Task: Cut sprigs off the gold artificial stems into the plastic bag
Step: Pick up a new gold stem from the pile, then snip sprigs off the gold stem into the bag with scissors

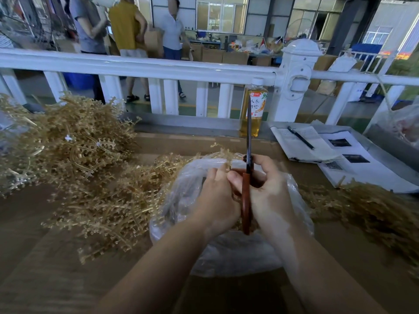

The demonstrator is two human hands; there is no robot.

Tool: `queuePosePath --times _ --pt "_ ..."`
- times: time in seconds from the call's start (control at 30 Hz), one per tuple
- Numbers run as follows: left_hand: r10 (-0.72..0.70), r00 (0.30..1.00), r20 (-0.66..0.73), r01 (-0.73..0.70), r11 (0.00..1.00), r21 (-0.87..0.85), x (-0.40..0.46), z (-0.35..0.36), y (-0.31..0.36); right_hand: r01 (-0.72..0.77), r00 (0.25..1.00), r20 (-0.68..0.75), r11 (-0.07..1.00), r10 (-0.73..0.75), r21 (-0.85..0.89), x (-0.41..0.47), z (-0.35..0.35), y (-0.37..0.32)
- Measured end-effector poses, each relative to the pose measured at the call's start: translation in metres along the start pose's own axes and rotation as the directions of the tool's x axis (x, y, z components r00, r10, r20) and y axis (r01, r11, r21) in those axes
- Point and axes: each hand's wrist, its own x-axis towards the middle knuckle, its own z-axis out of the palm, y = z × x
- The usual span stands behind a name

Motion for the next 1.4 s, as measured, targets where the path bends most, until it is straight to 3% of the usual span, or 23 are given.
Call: queuePosePath --times 0.1,0.23,0.27,0.33,0.4,0.5,0.57,0.73,0.83,1.1,1.17,1.27,1.4 --pt "-0.042 0.992 0.12 0.015 0.976 0.217 0.0 -0.002 0.0 -0.004 1.0 0.03 1.0 0.003 0.029 -0.001 -0.003 -0.003" --pt "-0.117 0.965 0.236 0.032 0.941 0.336 0.005 -0.005 0.009 -0.037 0.998 0.054 0.999 0.036 0.022 -0.001 -0.004 -0.002" --pt "-0.153 0.953 0.26 0.081 0.96 0.268 0.006 -0.008 0.009 -0.042 0.999 0.034 0.998 0.041 0.042 0.001 -0.004 -0.001" --pt "-0.244 0.916 0.318 0.273 0.961 -0.047 0.008 -0.018 0.004 -0.058 0.998 -0.034 0.996 0.06 0.069 0.005 -0.007 0.003" --pt "-0.281 0.906 0.316 0.384 0.86 -0.336 0.01 -0.028 -0.003 -0.106 0.989 -0.092 0.992 0.113 0.074 0.011 -0.011 0.007" --pt "-0.411 0.87 0.275 0.492 0.671 -0.555 0.012 -0.032 -0.012 -0.217 0.967 -0.082 0.95 0.24 0.225 0.018 -0.012 0.009" --pt "-0.41 0.857 0.311 0.507 0.566 -0.651 0.014 -0.029 -0.017 -0.262 0.961 -0.024 0.933 0.276 0.247 0.02 -0.011 0.011" --pt "-0.36 0.83 0.426 0.552 0.418 -0.722 0.016 -0.027 -0.013 -0.285 0.958 0.084 0.944 0.274 0.164 0.019 -0.009 0.01" --pt "-0.38 0.843 0.382 0.528 0.442 -0.725 0.016 -0.024 -0.012 -0.285 0.953 0.144 0.948 0.265 0.14 0.015 -0.009 0.006" --pt "-0.189 0.818 0.543 0.568 0.42 -0.708 0.013 -0.027 -0.017 -0.324 0.934 0.23 0.921 0.274 0.215 0.011 -0.009 -0.007" --pt "-0.205 0.842 0.498 0.534 0.445 -0.719 0.013 -0.026 -0.02 -0.336 0.933 0.207 0.917 0.294 0.213 0.013 -0.01 -0.007" --pt "-0.335 0.87 0.362 0.475 0.372 -0.797 0.015 -0.025 -0.026 -0.357 0.932 0.162 0.902 0.324 0.245 0.014 -0.011 -0.004" --pt "-0.406 0.891 0.204 0.357 0.348 -0.867 0.015 -0.025 -0.028 -0.296 0.952 -0.006 0.92 0.308 0.256 0.012 -0.015 0.007"
